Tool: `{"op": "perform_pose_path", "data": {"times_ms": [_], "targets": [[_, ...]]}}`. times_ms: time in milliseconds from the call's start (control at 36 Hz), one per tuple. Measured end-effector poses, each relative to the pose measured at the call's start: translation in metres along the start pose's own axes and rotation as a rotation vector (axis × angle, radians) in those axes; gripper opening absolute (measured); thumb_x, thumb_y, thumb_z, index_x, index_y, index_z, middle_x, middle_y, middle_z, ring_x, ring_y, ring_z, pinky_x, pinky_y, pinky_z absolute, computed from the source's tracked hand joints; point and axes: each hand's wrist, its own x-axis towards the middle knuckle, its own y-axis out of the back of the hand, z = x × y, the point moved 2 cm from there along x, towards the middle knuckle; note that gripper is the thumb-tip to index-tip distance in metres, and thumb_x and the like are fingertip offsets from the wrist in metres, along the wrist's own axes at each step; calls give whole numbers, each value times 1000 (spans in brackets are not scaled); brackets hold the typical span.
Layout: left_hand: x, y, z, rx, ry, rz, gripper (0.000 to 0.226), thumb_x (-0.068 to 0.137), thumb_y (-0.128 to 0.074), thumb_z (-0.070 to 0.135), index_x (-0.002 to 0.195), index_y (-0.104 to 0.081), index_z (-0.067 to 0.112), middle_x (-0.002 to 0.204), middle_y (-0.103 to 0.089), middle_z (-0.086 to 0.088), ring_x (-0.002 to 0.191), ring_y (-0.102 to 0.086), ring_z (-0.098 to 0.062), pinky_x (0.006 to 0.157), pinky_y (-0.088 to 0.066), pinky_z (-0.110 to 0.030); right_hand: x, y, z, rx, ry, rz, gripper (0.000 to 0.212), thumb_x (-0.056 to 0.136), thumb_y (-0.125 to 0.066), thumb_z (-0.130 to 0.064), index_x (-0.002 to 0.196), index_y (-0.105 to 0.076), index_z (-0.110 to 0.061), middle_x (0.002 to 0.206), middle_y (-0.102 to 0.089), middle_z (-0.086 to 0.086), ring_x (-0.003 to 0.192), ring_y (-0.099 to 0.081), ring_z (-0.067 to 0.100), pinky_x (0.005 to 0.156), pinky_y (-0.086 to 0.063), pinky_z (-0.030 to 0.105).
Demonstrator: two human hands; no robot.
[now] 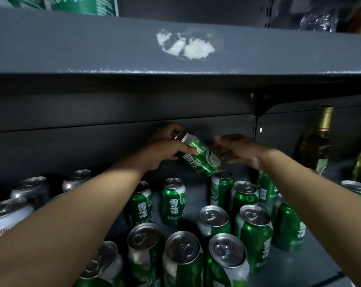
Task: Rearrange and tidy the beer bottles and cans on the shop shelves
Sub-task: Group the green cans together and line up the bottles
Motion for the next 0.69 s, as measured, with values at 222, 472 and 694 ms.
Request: {"op": "perform_pose_path", "data": {"times_ms": [222, 472, 694], "targets": [[12, -30, -1, 322, -89, 84, 63, 61, -88, 11, 116, -57, 19, 115, -58, 1, 101, -55, -17, 77, -45, -24, 12, 1, 22, -875, -104, -105, 46, 87, -63, -23, 131, -56, -13, 132, -55, 8, 111, -53, 24, 88, -44, 28], [8, -50, -12, 619, -62, 108, 64, 59, -88, 18, 116, -59, 22, 107, -50, 6, 98, -52, -14, 83, -47, -26, 31, -12, 49, -899, -101, -170, 80, 73, -82, -39, 141, -45, -17, 140, -51, 7, 123, -52, 29, 95, -47, 35], [16, -66, -20, 824, 60, 65, 64, 60, -87, 32, 116, -58, 24, 115, -54, 3, 98, -51, -16, 79, -41, -25, 37, 13, 54, -1133, -14, -200, 47, 84, -67, -27, 129, -57, -19, 127, -59, 6, 106, -59, 25, 70, -44, 25]]}}
